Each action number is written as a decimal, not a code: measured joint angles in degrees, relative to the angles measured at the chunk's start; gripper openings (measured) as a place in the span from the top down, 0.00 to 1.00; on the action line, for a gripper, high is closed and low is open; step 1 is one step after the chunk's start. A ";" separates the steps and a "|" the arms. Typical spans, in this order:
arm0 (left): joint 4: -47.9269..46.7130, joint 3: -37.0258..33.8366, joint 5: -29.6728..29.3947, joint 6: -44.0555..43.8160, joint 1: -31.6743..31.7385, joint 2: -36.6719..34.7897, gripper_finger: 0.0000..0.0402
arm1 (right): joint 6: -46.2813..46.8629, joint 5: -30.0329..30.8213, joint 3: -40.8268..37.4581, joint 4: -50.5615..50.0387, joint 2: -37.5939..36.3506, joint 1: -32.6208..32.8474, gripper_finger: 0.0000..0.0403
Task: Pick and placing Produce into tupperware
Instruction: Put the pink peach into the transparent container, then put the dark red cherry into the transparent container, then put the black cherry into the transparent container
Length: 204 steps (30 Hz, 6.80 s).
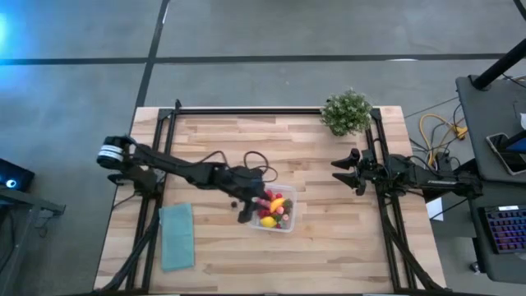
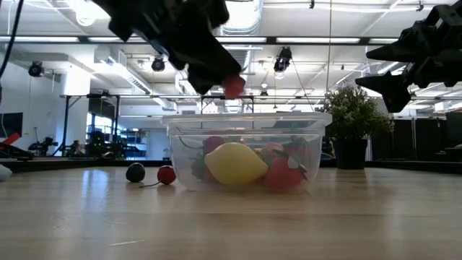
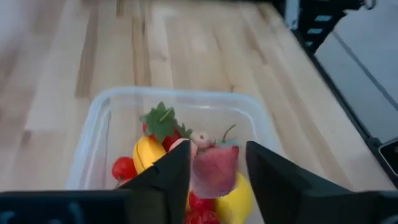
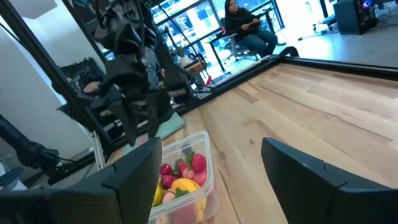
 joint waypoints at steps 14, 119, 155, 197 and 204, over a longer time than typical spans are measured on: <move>-24.30 5.16 -7.05 1.16 -0.11 -4.48 0.33 | 0.00 0.00 0.00 0.00 0.02 -0.01 0.34; -13.47 -10.82 -14.54 -9.26 -6.12 -7.77 0.81 | 0.00 0.35 -0.02 0.01 0.70 0.02 0.33; -37.51 3.86 -17.59 -4.62 -5.79 -7.07 0.38 | 0.00 0.35 -0.02 0.03 0.76 -0.01 0.33; -7.40 -21.19 -13.69 2.81 -5.07 -5.25 0.38 | -0.13 0.35 -0.02 0.03 1.51 0.02 0.34; -7.21 -21.17 -11.76 2.79 -3.97 -4.74 0.51 | -0.13 0.37 -0.02 0.02 1.51 0.01 0.34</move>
